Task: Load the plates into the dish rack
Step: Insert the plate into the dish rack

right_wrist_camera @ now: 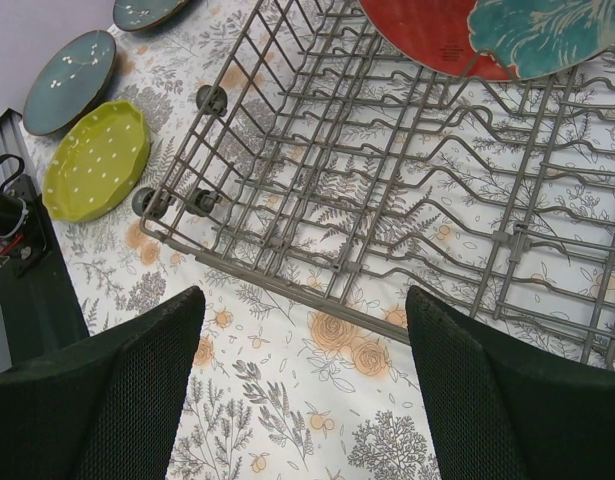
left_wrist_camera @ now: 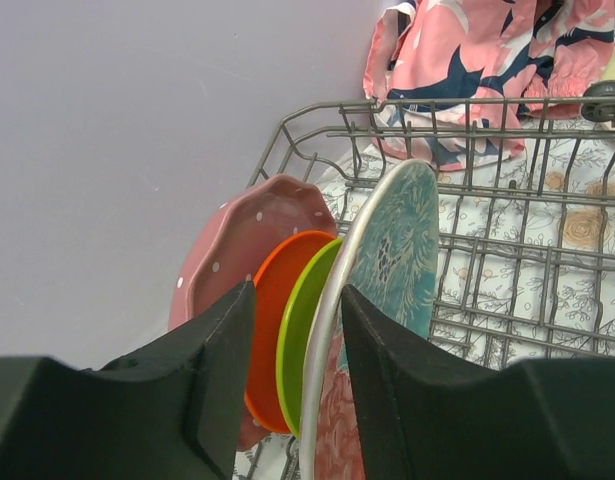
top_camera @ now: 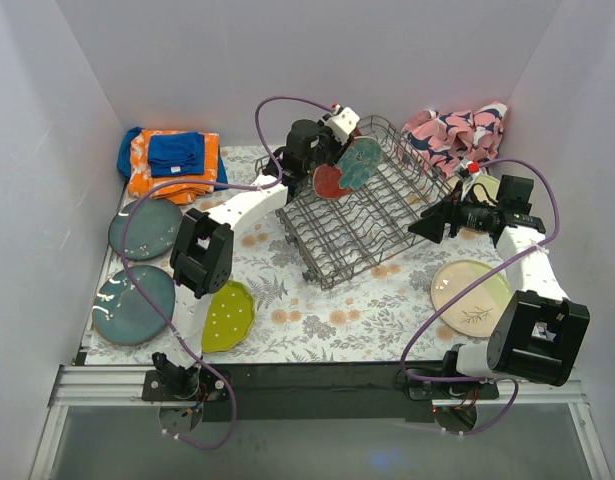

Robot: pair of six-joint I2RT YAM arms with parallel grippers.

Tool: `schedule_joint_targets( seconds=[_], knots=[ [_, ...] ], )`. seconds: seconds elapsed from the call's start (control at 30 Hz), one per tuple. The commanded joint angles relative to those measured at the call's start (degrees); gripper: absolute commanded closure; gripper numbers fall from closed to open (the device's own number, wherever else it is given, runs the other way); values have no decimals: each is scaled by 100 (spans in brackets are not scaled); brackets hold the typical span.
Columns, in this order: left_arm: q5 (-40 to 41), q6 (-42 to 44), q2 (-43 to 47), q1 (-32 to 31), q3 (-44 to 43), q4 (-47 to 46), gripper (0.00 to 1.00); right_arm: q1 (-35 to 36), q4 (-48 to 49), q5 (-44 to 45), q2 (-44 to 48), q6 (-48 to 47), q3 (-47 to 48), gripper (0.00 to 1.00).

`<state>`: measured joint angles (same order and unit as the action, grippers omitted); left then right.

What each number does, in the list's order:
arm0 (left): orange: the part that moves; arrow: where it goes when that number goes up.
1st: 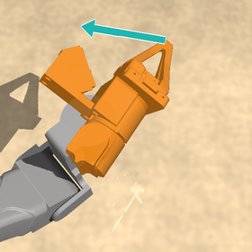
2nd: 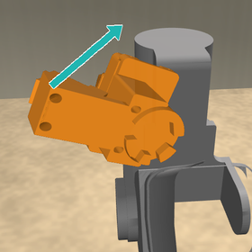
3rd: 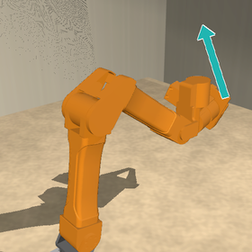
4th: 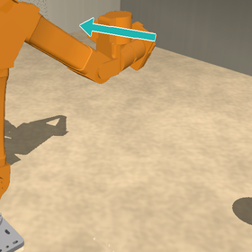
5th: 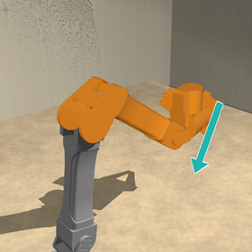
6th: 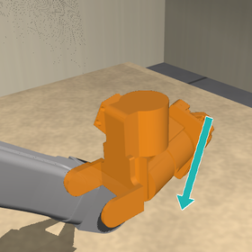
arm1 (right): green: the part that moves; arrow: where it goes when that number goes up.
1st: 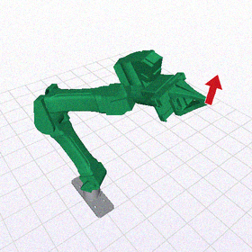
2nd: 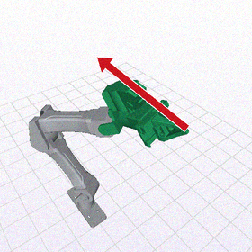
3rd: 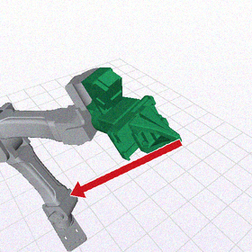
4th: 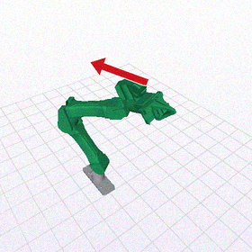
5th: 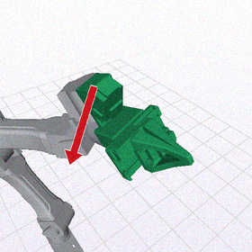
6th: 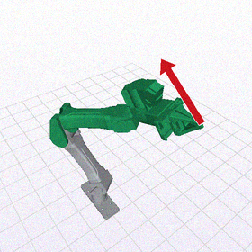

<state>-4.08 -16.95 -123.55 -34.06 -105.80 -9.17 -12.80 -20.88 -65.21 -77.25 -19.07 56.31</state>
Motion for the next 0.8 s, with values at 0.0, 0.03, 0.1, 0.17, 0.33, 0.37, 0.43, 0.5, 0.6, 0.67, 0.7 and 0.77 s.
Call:
schedule_joint_targets(
  seconds=[0.0,0.03,0.1,0.17,0.33,0.37,0.43,0.5,0.6,0.67,0.7,0.77],
  knots=[
    [232,-107,445,-4,-81,-296,60,-47,128,-176,26,35,-50,14],
    [249,-150,515,-12,-81,-287,59,-47,128,-176,26,35,-50,14],
    [249,-203,586,-13,-46,-296,53,-47,128,-176,26,26,-50,14],
    [206,-256,700,-13,-11,-296,49,-56,120,-159,26,26,-50,14],
    [153,-326,929,-21,182,-296,46,-47,128,-150,35,17,-59,14],
    [153,-361,1007,-21,200,-296,46,-56,128,-150,26,17,-59,14],
    [135,-414,1095,-21,279,-296,46,-56,128,-132,9,0,-59,14],
    [161,-528,1270,-21,340,-305,46,-48,120,-89,0,-18,-68,14],
    [346,-957,1639,-21,498,-261,43,-56,120,-27,-27,-44,-59,14],
    [583,-1160,1929,-30,795,-130,40,-56,102,52,-18,-105,-68,14],
    [670,-1431,2096,-21,911,-86,39,-48,93,148,-18,-132,-59,14],
    [715,-1740,2676,5,1392,151,37,-48,58,201,0,-211,-68,14]
  ],
)
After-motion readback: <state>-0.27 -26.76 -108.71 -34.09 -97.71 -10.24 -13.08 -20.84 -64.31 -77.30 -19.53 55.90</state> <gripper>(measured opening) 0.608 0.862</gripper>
